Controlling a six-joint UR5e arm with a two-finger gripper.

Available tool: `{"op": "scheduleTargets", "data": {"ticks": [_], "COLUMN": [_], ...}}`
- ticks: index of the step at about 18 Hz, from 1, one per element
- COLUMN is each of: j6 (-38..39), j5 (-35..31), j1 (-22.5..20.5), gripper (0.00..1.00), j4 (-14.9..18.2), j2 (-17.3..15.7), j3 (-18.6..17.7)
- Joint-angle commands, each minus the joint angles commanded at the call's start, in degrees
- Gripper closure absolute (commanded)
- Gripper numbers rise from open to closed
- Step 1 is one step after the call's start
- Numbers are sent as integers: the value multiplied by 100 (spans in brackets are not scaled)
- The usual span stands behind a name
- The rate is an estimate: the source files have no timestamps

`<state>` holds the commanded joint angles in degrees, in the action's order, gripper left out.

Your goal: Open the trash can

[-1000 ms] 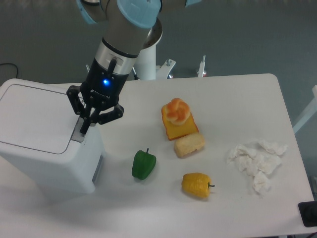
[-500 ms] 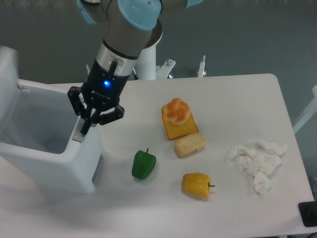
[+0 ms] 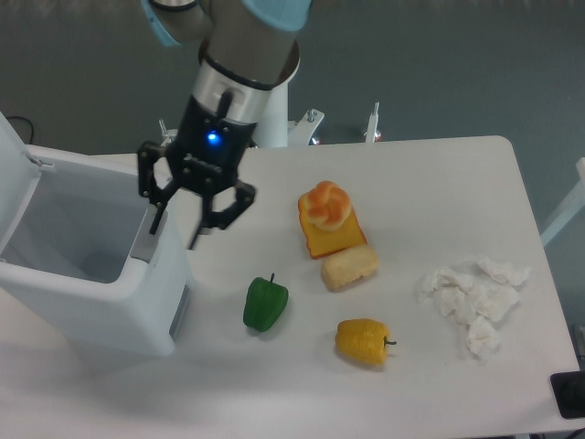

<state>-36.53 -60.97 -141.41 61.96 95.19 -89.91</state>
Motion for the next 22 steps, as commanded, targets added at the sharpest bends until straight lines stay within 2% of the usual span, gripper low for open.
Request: {"op": "scheduleTargets", "data": {"ticks": [4,9,12,14,18,22], "j6": [-1389,-2426,-3253,-3448,-3483,-4247], "j5": [-880,-1574,-2364,-2769,-2894,-2877], "j1": [-378,-756,-818,-818,-1055,-1372], "gripper": [0,0,0,0,0,0], "j4": [0,0,26,61,26,79], "j2": [123,623,966,1168,1607,1889], "j3": [-17,26,158,185,246,457]}}
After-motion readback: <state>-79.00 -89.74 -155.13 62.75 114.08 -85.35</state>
